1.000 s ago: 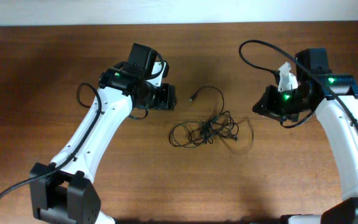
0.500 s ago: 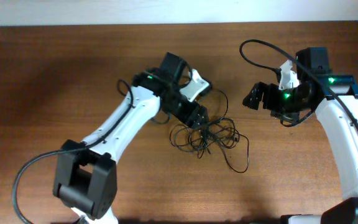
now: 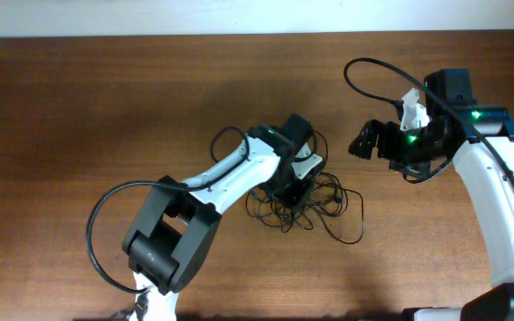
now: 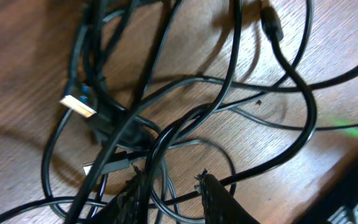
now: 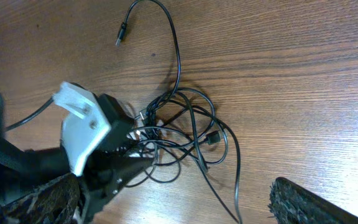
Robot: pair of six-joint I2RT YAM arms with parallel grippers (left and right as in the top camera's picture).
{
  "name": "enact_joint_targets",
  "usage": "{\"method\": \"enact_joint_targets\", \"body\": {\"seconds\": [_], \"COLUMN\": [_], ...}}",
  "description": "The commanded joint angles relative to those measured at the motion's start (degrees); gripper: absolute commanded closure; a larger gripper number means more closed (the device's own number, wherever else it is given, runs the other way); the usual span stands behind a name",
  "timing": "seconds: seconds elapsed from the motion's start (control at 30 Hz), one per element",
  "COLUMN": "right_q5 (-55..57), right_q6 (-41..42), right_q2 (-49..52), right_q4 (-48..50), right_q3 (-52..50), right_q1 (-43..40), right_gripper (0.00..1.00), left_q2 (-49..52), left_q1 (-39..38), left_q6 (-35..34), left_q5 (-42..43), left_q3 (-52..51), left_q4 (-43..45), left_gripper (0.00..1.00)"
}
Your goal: Untangle cables
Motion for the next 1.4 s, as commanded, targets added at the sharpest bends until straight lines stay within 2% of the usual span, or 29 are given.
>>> {"method": "enact_joint_targets", "body": {"seconds": [0.0, 0.03, 0.07, 0.1, 0.2, 0.3, 0.4, 0.47, 0.57, 0.67, 0.77, 0.9, 0.97, 1.0, 1.03, 1.1, 1.13, 1.2, 1.27, 1.3, 1.37], "right_q5": [0.66, 0.66, 0.66, 0.66, 0.68, 0.66, 0.59, -1.38, -9.49, -15.47, -15.32, -4.59, 1.66, 2.71, 5.73, 8.46, 9.35, 9.51, 9.79, 9.7, 9.68], "right_q6": [-0.17, -0.2, -0.2, -0.2, -0.22, -0.22, -0.92, -1.31, -1.33, 0.31, 6.56, 16.39, 18.95, 18.95, 19.58, 19.76, 19.78, 18.43, 13.79, 12.11, 9.68], "right_q2": [0.11, 0.11, 0.11, 0.11, 0.11, 0.11, 0.11, 0.11, 0.09, -0.02, 0.0, 0.07, 1.05, 1.68, 2.47, 3.02, 2.78, 1.66, -0.79, -1.11, -1.2], "right_q4": [-0.22, -0.2, -0.2, -0.2, -0.15, 0.07, 0.61, 1.88, 5.95, 10.25, 14.34, 18.18, 17.84, 16.96, 14.88, 12.81, 12.92, 12.85, 10.01, 7.02, 1.31], "right_q3": [1.18, 1.18, 1.18, 1.18, 1.18, 1.18, 1.18, 1.18, 1.2, 2.67, 3.34, 3.32, 3.26, 3.26, 3.21, 3.21, 3.26, 3.52, 6.1, 8.37, 12.74], "right_q1": [0.31, 0.31, 0.31, 0.31, 0.31, 0.31, 0.31, 0.31, 0.7, 4.42, 8.46, 14.47, 15.3, 15.28, 15.23, 15.19, 15.13, 15.13, 15.06, 14.34, 12.07], "right_gripper": [0.01, 0.01, 0.01, 0.01, 0.01, 0.01, 0.01, 0.01, 0.05, 0.23, 0.36, 0.45, 0.53, 0.53, 0.61, 0.96, 0.96, 0.96, 0.96, 0.96, 0.96], "left_q2": [0.66, 0.66, 0.66, 0.61, -2.69, -11.8, -21.11, -24.52, -24.52, -24.02, -21.27, -17.53, -17.55, -17.57, -17.57, -17.57, -17.57, -17.57, -17.35, -17.22, -17.22], "left_q1": [-1.18, -1.11, -0.85, -0.28, 4.55, 11.28, 14.97, 15.45, 15.5, 15.52, 15.52, 15.52, 15.52, 15.56, 15.69, 17.14, 18.47, 20.68, 21.51, 21.51, 21.51], "left_q6": [-2.05, -2.03, -2.03, -2.03, -1.99, -1.55, -1.64, -2.51, -8.94, -16.63, -18.91, -18.91, -18.91, -18.91, -18.88, -18.86, -18.6, -17.79, -15.17, -14.93, -14.05], "left_q5": [-6.56, -6.73, -6.73, -6.67, -6.69, -6.62, -6.4, -3.04, -2.58, -2.6, -0.98, 11.5, 17.64, 17.59, 17.57, 17.55, 17.25, 9.11, -6.75, -14.25, -22.95], "left_q3": [0.02, 0.02, 0.15, 1.42, 12.52, 23.69, 25.03, 25.03, 25.0, 24.96, 24.94, 24.96, 24.96, 24.96, 24.96, 24.96, 24.96, 24.96, 24.96, 24.92, 24.85], "left_q4": [-0.07, 0.15, 0.37, -0.31, -7.45, -11.13, -9.4, -7.3, -6.36, -5.86, -6.1, -3.45, -0.24, -0.26, -0.59, -0.7, -0.76, -3.39, -8.79, -11.96, -15.65], "left_gripper": [0.7, 0.77, 0.96, 1.0, 1.0, 1.0, 1.0, 1.0, 1.0, 1.0, 1.0, 1.0, 1.0, 1.0, 1.0, 1.0, 1.0, 0.99, 0.95, 0.84, 0.74]}}
